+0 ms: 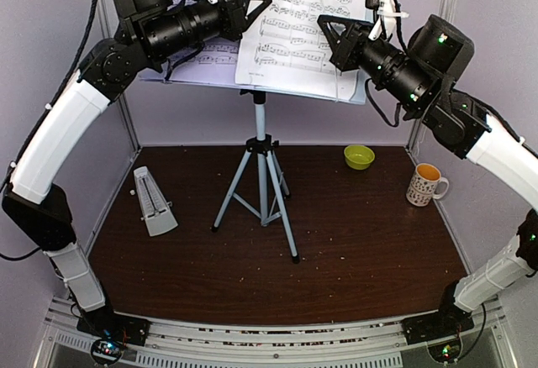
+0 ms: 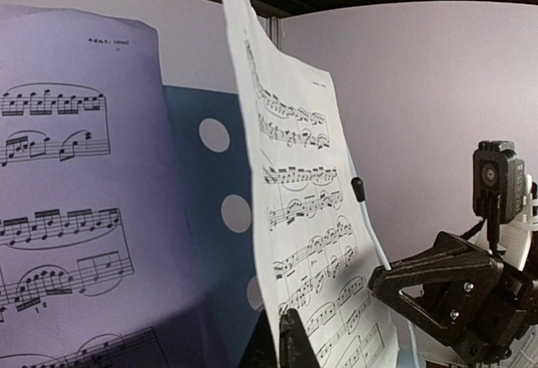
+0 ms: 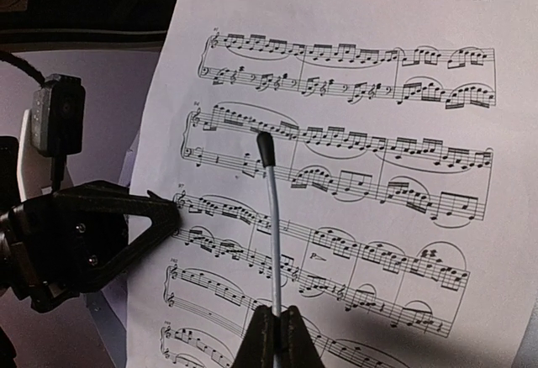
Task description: Set up the instrument practice props
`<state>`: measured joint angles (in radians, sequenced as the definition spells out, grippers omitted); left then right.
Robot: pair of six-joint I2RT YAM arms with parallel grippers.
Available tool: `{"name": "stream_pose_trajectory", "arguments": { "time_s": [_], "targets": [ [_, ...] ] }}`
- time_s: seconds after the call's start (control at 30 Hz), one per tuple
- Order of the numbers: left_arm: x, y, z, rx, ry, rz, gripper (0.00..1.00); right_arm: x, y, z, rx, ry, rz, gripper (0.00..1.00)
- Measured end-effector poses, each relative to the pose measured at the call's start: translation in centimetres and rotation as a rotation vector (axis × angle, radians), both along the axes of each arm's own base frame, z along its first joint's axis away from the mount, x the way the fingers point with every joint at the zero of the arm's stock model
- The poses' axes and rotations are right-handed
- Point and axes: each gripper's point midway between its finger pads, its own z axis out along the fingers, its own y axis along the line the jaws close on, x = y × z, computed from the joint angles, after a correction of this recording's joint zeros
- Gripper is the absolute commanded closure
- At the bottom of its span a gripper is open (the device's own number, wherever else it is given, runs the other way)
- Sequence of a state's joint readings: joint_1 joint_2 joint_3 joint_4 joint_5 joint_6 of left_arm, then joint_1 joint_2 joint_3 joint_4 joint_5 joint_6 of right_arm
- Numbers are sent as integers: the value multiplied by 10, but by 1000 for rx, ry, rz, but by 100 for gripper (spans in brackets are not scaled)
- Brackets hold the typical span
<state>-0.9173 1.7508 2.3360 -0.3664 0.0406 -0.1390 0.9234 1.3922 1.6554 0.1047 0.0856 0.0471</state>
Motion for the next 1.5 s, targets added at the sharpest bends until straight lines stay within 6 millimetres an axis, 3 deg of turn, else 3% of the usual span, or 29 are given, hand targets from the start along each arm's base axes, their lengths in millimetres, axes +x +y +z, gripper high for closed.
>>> {"name": "stream_pose_trajectory", "arguments": {
  "time_s": [0.23,0.43,0.63,0.87,1.03,1.3,1.5],
  "targets": [
    [7,-9,-13,-15,27,-6,99,-1,-1,0,2,-2,0,100],
    [8,-9,-13,-25,32,-2,70,-1,-1,0,3,-3,0,100],
    [6,-3,-10,-34,34,6,60,-1,-1,0,3,-3,1,96],
    [-1,9,0,-52,22,15,45,-1,-1,-1,2,1,-1,74],
    [-7,19,6,-58,11,25,41,-2,-1,-1,1,1,0,64],
    [-15,30,10,-51,-14,33,36,-5,-2,1,8,1,5,39],
    [-24,42,9,-21,-46,44,30,-18,-17,17,36,-28,8,21]
  ]
}}
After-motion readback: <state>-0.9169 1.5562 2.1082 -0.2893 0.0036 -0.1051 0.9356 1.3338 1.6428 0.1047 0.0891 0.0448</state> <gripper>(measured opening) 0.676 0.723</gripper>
